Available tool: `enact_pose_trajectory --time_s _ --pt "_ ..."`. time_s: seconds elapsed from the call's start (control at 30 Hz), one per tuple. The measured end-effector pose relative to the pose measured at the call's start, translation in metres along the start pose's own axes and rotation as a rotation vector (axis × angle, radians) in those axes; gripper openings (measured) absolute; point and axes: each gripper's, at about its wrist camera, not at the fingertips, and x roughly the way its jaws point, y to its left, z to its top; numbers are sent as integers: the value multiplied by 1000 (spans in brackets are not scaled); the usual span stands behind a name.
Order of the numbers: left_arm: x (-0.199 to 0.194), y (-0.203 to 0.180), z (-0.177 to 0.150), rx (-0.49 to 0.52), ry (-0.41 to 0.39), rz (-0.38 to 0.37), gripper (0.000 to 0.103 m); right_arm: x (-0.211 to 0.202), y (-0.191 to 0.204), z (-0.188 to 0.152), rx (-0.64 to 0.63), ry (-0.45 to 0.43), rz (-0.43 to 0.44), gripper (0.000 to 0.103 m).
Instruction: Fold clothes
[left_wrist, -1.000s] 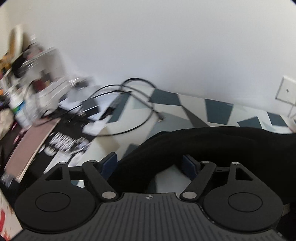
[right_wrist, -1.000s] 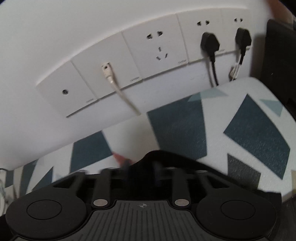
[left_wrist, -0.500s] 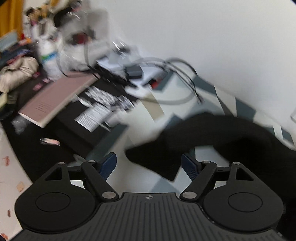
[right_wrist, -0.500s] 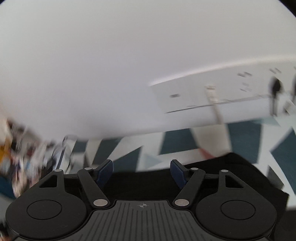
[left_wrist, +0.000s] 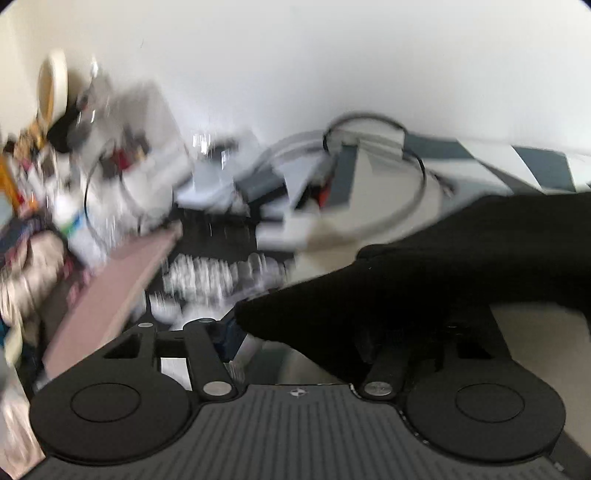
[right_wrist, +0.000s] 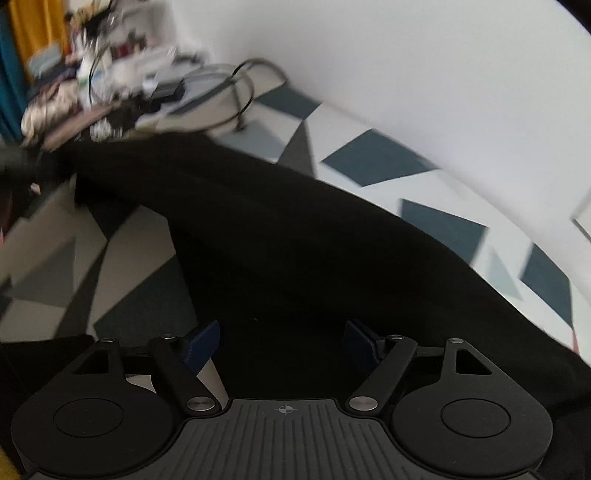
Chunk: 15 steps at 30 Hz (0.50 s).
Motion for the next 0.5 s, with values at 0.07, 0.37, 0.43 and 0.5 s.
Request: enact_pose_trajectory --time_s 0.07,0.37,0.43,0.5 --pt "15 7 32 0 -35 -28 60 12 -7 8 38 -9 -49 71" --pt "25 42 146 -15 -163 -40 87 3 -79 42 544 -177 -310 63" --pt "23 54 137 -65 -129 -113 88 -10 -51 42 410 -204 -248 69" --pt "23 64 124 -121 -77 -196 88 -17 -13 38 255 -214 -184 70"
